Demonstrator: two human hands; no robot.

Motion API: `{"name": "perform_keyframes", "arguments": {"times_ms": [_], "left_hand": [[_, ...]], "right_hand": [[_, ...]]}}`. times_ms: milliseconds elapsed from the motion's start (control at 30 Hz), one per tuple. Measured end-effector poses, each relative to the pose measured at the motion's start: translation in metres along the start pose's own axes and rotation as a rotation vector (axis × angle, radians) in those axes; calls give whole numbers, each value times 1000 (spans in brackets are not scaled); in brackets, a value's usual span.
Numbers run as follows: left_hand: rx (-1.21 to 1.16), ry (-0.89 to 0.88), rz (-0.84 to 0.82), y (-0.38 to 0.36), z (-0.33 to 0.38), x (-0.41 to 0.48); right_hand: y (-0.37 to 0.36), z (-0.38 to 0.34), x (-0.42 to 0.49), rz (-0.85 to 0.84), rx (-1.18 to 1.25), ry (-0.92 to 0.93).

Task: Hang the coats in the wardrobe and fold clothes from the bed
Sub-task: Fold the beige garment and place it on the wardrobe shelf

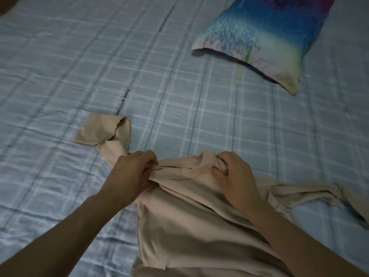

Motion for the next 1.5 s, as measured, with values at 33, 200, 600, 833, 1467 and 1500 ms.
{"name": "perform_keyframes", "arguments": {"times_ms": [33, 200, 600, 833, 1467, 1500], "left_hand": [[-24, 21, 33, 5, -1, -2], [-25, -19, 103, 49, 23, -9], [-339, -138, 310, 240, 154, -22], [-331, -276, 395, 386, 240, -27], [-209, -571, 658, 639, 378, -86], [-176, -584, 662, 644, 385, -88]], "right_hand": [[7, -4, -2, 11, 20, 26], [50, -23, -12, -19, 179, 43], [256, -155, -33, 227, 398, 97], [383, -264, -48, 395, 404, 202], [597, -454, -112, 553, 510, 586], [605, -456, -115, 548, 513, 596]]}}
Point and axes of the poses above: each hand's wrist, its own x-axis towards the middle knuckle, its own y-axis out of the back of the hand, z = x × y, the point moved 9 cm from there along x, towards the middle knuckle, and after that the axes turned 5 degrees about z, right-handed, at the moved point
